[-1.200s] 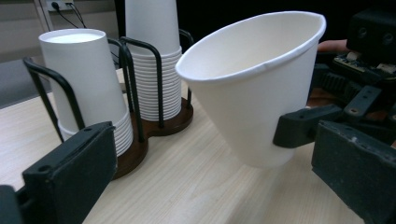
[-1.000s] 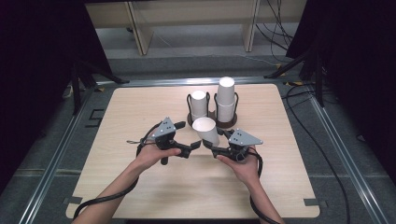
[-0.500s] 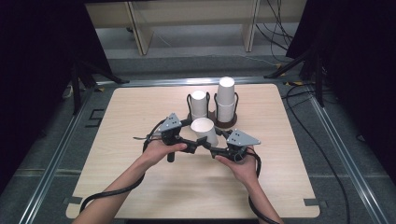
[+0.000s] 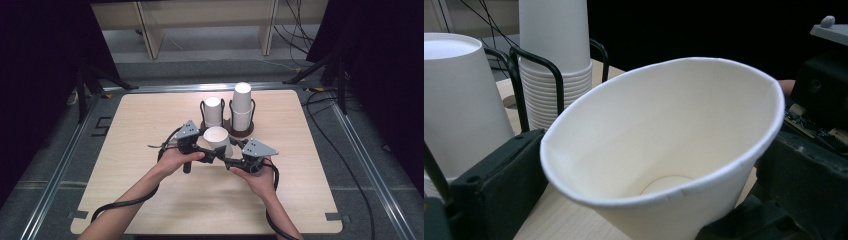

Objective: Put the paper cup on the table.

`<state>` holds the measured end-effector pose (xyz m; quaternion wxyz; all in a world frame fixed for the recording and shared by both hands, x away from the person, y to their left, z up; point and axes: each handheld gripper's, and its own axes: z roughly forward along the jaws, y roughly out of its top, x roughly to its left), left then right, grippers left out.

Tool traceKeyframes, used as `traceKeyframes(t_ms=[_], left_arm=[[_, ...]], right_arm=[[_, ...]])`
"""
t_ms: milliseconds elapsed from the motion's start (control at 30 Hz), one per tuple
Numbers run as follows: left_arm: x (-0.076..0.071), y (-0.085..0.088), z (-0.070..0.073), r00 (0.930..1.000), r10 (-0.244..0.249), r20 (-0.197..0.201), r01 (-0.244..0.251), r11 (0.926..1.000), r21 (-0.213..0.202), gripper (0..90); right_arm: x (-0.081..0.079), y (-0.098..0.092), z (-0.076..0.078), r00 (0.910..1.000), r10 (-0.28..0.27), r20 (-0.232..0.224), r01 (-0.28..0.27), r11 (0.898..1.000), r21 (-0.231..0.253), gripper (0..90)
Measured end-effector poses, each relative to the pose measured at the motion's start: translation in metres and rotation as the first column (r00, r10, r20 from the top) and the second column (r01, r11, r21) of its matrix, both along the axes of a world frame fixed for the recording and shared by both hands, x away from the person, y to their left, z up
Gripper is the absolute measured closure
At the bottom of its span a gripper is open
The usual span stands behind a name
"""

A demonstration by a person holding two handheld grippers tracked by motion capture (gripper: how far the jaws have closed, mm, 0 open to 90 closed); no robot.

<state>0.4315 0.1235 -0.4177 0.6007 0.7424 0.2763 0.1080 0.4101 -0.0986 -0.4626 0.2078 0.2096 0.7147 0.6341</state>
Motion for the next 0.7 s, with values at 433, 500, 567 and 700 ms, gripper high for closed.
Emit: traceKeyframes(t_ms=[433,500,567,700], left_arm=[[0.0019,-0.0010,0.0032,1.0000,0.009,0.004,-0.009,1.0000,-0.003,8.2],[0.0019,-0.0010,0.0038,1.0000,0.009,0.003,-0.009,1.0000,-0.002,9.1],[0.0020,-0.0011,0.0040,0.9999,0.006,0.011,-0.006,0.9999,-0.011,11.0],[0.0003,-0.0009,0.0054,0.9995,0.007,0.030,-0.007,1.0000,0.005,14.4]], right_arm=[[-0.0018,0.0000,0.0007,0.9990,0.009,-0.044,-0.009,1.000,0.006,35.6],[-0.0005,0.0008,0.0002,0.9999,-0.005,-0.015,0.006,1.000,0.014,35.0],[0.0006,0.0005,0.0001,1.0000,-0.001,-0.008,0.001,1.000,0.004,33.5],[0.0029,-0.0005,0.0010,0.9999,-0.002,0.014,0.003,1.000,-0.022,30.9]])
